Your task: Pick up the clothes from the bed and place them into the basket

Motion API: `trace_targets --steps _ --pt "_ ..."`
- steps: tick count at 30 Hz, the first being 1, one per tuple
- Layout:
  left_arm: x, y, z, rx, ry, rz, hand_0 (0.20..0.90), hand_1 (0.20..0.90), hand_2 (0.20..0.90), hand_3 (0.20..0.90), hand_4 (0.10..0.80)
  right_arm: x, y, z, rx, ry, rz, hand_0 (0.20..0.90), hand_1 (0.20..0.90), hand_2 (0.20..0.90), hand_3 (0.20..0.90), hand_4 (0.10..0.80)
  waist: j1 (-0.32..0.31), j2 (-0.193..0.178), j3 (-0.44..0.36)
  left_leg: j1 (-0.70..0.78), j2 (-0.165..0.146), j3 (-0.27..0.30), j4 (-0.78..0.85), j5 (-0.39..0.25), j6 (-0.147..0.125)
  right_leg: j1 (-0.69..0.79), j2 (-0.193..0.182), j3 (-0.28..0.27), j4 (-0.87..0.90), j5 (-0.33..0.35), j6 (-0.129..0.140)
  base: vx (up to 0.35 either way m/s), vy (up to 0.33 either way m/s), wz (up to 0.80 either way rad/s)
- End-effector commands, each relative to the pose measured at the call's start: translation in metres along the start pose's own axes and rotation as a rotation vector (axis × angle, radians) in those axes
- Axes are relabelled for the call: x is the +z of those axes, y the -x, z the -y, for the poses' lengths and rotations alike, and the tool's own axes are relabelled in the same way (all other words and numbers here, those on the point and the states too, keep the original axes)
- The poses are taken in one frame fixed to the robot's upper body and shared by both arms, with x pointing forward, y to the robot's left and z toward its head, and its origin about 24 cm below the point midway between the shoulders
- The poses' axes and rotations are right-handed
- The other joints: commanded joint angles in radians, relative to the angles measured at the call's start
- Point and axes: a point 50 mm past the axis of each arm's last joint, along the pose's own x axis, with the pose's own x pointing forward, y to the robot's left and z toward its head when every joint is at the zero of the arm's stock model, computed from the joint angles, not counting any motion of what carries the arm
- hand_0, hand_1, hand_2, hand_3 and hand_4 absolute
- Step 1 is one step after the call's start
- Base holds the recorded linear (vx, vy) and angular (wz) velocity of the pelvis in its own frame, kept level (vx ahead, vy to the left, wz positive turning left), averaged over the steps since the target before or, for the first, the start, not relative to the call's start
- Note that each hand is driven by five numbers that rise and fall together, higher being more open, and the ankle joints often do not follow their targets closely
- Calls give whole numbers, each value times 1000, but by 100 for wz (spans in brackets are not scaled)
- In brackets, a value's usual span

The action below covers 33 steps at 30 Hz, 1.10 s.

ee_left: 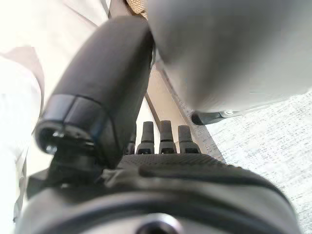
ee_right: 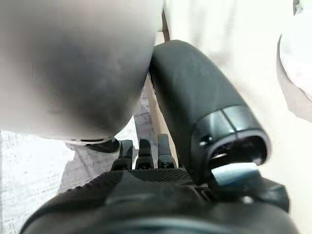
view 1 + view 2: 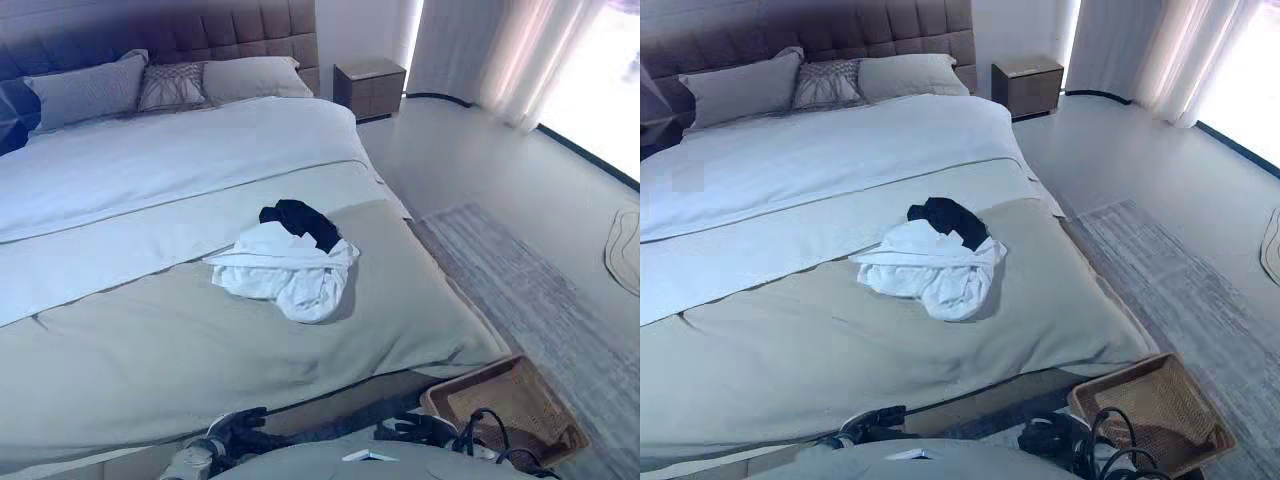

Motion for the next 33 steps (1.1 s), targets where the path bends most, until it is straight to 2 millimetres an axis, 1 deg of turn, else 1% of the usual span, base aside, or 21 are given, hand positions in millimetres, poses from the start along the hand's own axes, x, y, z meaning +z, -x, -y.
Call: trace_targets --steps 1,5,13,19,22,25,27,28,29,31,32,33 --pt "18 -3 -4 -1 0 47 900 900 900 900 800 4 -3 -6 9 46 -24 900 900 900 900 800 10 -36 17 20 -57 5 1 -70 46 -25 20 19 29 14 -22 0 0 0" --pt "20 -3 -3 -6 21 59 900 900 900 900 800 2 -2 -5 9 41 -36 900 900 900 900 800 12 -36 17 18 -55 7 1 -68 44 -27 20 17 31 13 -23 0 0 0" --pt "18 -3 -3 -7 17 49 900 900 900 900 800 -1 -2 -6 12 33 -51 900 900 900 900 800 12 -39 18 18 -56 3 1 -68 46 -26 21 21 30 13 -24 0 0 0" --pt "17 -3 -3 7 9 36 900 900 900 900 800 -1 -2 -5 -15 50 -50 900 900 900 900 800 11 -39 17 20 -57 1 1 -69 47 -25 21 27 30 12 -24 0 0 0" --pt "16 -4 -3 10 5 31 900 900 900 900 800 1 -3 -5 -31 29 -33 900 900 900 900 800 10 -39 17 21 -57 0 1 -70 47 -25 21 28 31 12 -24 0 0 0" --pt "16 -4 -3 13 13 32 900 900 900 900 800 13 -2 -2 -65 -55 86 900 900 900 900 800 7 -38 19 23 -56 1 1 -71 48 -26 21 31 35 12 -23 0 0 0" --pt "16 -4 -2 17 21 32 900 900 900 900 800 17 -2 -2 -71 -138 125 900 900 900 900 800 2 -38 21 23 -57 4 1 -71 49 -29 22 36 38 11 -23 0 0 0" --pt "16 -4 -2 18 23 32 900 900 900 900 800 17 -2 -2 -85 -155 129 900 900 900 900 800 0 -37 23 22 -56 5 1 -71 49 -31 22 38 39 11 -23 0 0 0" --pt "15 -3 -3 20 28 33 900 900 900 900 800 12 -2 -1 -86 -185 90 900 900 900 900 800 -3 -36 24 21 -56 8 1 -72 50 -33 22 39 40 12 -22 0 0 0" --pt "15 -3 -4 20 28 32 900 900 900 900 800 12 -1 3 -102 -187 111 900 900 900 900 800 -1 -36 28 23 -55 9 1 -73 49 -30 20 34 41 10 -22 47 19 -1" --pt "14 -3 -4 20 24 30 900 900 900 900 800 18 0 8 -139 -164 150 900 900 900 900 800 3 -37 30 25 -55 8 1 -73 48 -27 19 29 41 10 -21 91 8 -1" --pt "13 -3 -4 21 15 27 900 900 900 900 800 35 2 15 -174 -122 219 900 900 900 900 800 11 -40 33 28 -55 8 1 -72 47 -24 16 22 43 11 -21 81 1 -1"
